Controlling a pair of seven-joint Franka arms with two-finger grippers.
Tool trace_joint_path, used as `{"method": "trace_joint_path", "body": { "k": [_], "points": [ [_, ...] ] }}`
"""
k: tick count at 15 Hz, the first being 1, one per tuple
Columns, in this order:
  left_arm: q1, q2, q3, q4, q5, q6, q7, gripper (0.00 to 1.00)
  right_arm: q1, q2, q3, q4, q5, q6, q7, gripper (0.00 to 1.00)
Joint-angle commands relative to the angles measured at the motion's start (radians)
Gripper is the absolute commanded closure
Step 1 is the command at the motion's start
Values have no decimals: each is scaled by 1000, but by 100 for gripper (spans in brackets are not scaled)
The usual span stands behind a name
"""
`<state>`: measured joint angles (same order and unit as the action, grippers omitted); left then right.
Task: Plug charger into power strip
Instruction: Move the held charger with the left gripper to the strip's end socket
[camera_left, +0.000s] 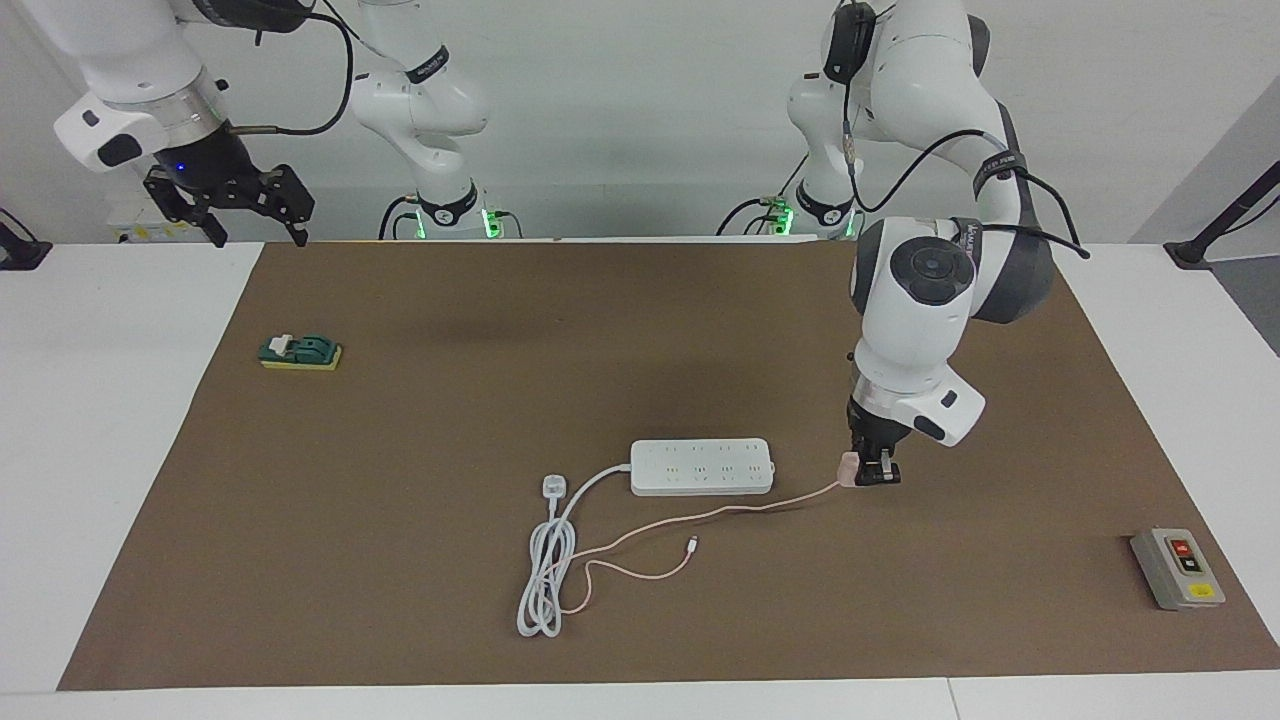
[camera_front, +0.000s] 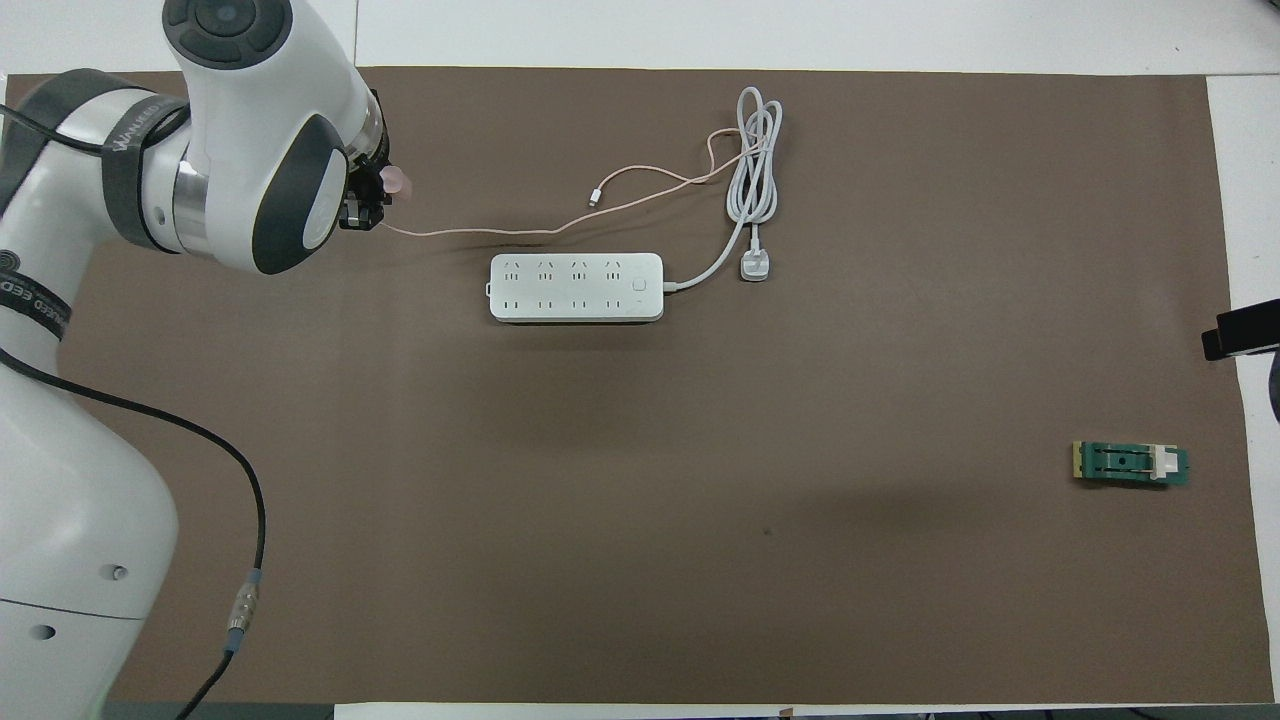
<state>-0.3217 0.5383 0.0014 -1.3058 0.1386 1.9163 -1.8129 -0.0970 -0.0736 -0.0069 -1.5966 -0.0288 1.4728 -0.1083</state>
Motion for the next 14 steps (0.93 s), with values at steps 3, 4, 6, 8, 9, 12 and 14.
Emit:
{"method": "trace_joint_path", "body": {
  "k": [3, 4, 6, 8, 9, 12, 14],
  "points": [
    [-22, -44, -14, -142, 7, 119, 0, 100, -1, -2, -4, 10, -14, -19, -13, 0],
    [-29, -49, -18, -157, 6, 121, -3, 100, 0, -2, -2, 9, -14, -19, -13, 0],
    [-34, -66, -26, -199, -8, 130, -12, 100, 3, -3, -2, 7, -14, -19, -13, 0],
    [-46, -86, -32, -239, -20, 130, -26, 100, 3, -3, -4, 9, -14, -19, -13, 0],
    [-53, -90, -32, -251, -20, 121, -31, 100, -1, -3, -4, 9, -16, -19, -16, 0],
    [-66, -101, -35, -271, -27, 110, -37, 100, -3, -3, -4, 7, -16, -19, -16, 0],
    [-74, -107, -49, -283, -42, 104, -46, 100, -1, -6, -2, 1, -16, -17, -13, 0]
  ]
}}
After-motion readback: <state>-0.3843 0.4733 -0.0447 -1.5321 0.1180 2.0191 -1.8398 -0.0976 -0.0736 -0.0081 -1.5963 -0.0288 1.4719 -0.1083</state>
